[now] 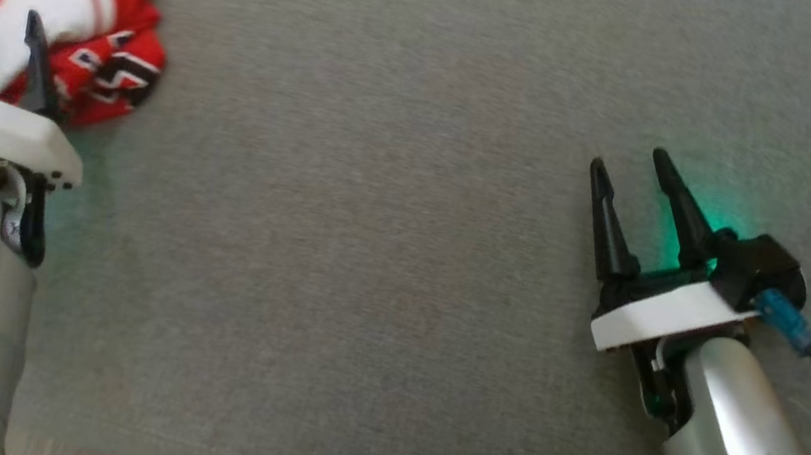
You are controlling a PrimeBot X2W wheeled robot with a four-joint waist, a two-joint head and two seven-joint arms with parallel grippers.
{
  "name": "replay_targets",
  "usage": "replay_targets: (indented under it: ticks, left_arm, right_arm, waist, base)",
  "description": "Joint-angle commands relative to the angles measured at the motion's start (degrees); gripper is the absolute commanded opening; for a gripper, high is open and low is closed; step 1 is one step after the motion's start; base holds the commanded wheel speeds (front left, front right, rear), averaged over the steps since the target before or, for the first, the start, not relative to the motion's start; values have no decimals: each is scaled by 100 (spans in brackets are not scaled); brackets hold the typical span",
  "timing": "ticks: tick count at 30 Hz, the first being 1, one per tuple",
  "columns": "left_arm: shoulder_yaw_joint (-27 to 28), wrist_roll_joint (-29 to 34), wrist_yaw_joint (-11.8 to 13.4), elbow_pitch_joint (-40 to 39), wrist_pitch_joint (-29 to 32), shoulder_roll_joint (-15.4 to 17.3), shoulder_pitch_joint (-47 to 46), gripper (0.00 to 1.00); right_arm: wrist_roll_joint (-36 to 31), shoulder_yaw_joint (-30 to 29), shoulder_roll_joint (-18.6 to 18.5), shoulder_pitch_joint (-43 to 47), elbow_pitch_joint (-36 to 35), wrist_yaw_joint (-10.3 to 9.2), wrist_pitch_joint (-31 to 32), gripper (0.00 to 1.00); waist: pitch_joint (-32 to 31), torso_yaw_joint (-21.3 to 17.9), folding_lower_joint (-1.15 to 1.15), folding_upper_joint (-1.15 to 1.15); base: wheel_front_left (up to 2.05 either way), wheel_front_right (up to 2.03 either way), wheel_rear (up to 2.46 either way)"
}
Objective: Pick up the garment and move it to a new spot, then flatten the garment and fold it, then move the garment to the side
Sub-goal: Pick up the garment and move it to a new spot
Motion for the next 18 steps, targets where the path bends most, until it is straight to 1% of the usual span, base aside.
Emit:
replay_targets:
  ticks: [1,4,5,8,9,10,13,16,18]
  left_arm:
    - [153,18,34,53,38,380,-190,100]
    - [202,-57,146,543,221,346,-218,100]
    - [202,-57,146,543,221,346,-218,100]
    - [210,-110,199,945,427,323,-257,100]
    - [218,-115,242,997,362,332,-284,41]
    - [198,-98,261,1041,292,345,-305,0]
    - [77,6,255,1051,-8,399,-417,0]
    - [-86,153,225,852,-327,448,-593,0]
    - [-202,242,168,665,-428,470,-721,0]
  right_arm:
    - [68,89,-72,4,-75,18,-29,100]
    - [126,85,-145,-15,-105,18,-29,100]
    - [126,85,-145,-15,-105,18,-29,100]
    - [152,32,-189,-7,-96,18,-29,100]
    - [156,17,-190,-3,-85,18,-29,100]
    - [160,8,-186,1,-68,18,-29,100]
    - [154,4,-120,15,-32,18,-29,100]
    - [166,14,-13,58,25,18,-29,100]
    - [186,13,75,102,59,18,-29,100]
  waist:
    - [192,-198,-1,0]
    - [235,-262,-1,0]
    - [235,-262,-1,0]
    - [225,-270,-1,0]
    - [209,-268,-1,0]
    - [184,-265,-1,0]
    - [40,-261,-1,0]
    - [-224,-296,-1,0]
    - [-427,-362,-1,0]
  base:
    - [0,0,0]
    - [0,0,0]
    - [0,0,0]
    - [0,0,0]
    - [0,0,0]
    - [0,0,0]
    - [0,0,0]
    - [0,0,0]
    - [0,0,0]
